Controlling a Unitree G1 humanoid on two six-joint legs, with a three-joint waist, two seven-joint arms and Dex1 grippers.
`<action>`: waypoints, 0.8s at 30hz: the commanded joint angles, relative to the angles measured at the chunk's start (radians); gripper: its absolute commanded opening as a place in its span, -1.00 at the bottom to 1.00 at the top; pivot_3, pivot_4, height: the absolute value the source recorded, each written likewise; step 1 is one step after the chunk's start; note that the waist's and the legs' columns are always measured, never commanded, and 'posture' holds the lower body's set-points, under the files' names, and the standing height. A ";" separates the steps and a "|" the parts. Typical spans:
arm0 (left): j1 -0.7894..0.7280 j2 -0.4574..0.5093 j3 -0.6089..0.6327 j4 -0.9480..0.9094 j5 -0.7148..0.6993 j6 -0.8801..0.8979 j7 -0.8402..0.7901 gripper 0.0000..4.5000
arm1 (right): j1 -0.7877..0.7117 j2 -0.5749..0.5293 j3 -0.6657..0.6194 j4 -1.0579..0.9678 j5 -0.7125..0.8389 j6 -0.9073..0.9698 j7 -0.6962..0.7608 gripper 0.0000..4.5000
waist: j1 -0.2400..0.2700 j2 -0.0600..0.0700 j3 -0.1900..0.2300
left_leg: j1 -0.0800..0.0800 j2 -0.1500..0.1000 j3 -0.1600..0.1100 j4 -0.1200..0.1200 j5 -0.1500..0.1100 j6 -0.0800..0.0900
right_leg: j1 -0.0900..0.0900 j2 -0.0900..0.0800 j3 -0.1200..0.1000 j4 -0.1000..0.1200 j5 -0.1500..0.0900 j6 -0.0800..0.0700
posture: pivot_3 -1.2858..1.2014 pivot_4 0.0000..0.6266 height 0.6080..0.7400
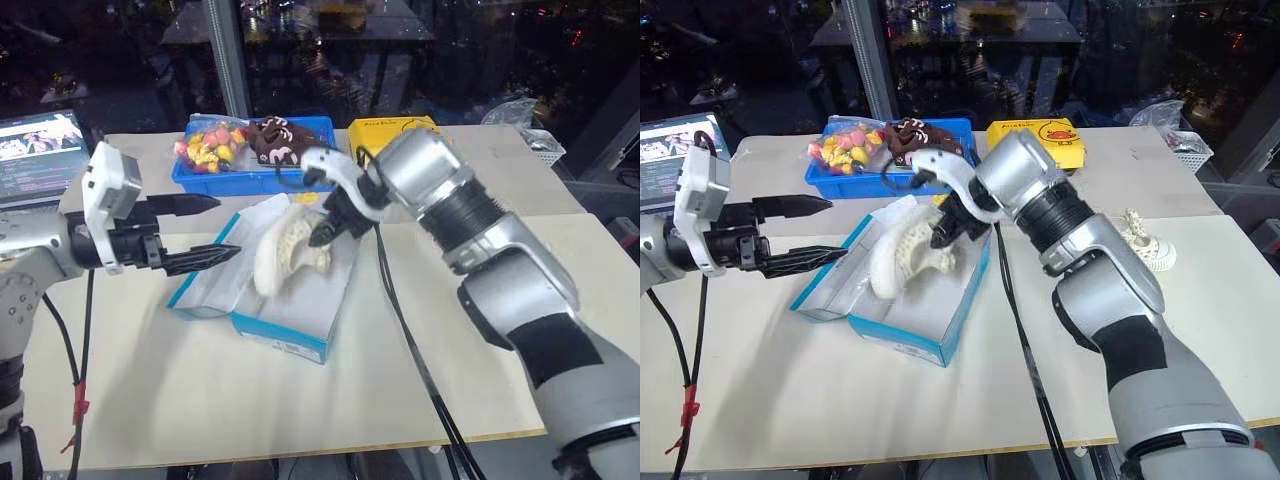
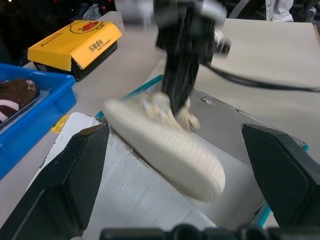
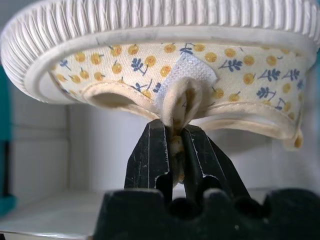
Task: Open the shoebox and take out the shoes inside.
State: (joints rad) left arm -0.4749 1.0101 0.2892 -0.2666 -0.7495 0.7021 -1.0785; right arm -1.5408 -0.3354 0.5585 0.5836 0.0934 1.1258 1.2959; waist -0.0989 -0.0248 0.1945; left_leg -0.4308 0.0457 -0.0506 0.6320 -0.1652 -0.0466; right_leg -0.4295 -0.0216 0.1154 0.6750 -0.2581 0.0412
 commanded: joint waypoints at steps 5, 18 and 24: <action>-0.039 0.028 0.019 0.019 -0.001 -0.022 -0.028 1.00 | -0.061 -0.097 -0.119 -0.173 0.078 0.011 0.027 -0.99 | 0.003 0.000 0.000 | 0.000 0.000 0.000 0.000 0.000 0.000 | 0.000 0.000 0.000 0.000 0.000 0.001 | 0.03 -0.52 1.00; -0.088 -0.012 -0.073 0.088 0.064 -0.085 -0.076 1.00 | -0.002 -0.562 -0.176 -0.144 -0.072 -0.379 0.082 -0.99 | 0.004 -0.001 0.001 | -0.001 0.000 0.002 -0.003 0.000 0.000 | -0.001 -0.001 0.001 -0.004 -0.003 0.004 | 0.03 -0.52 1.00; -0.115 -0.044 -0.124 0.124 0.095 -0.117 -0.098 1.00 | 0.277 -0.784 -0.276 -0.355 -0.066 -0.356 0.093 -0.99 | 0.007 -0.001 0.001 | -0.001 0.000 0.002 -0.003 0.000 0.000 | -0.001 -0.001 0.002 -0.004 -0.003 0.004 | 0.03 -0.52 1.00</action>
State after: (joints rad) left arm -0.5628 0.9682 0.1640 -0.1452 -0.6647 0.6110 -1.1650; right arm -1.3022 -1.0508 0.3424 0.3236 0.0275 0.7682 1.3871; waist -0.0918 -0.0257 0.1952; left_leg -0.4318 0.0448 -0.0485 0.6284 -0.1652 -0.0466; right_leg -0.4301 -0.0227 0.1175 0.6705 -0.2609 0.0449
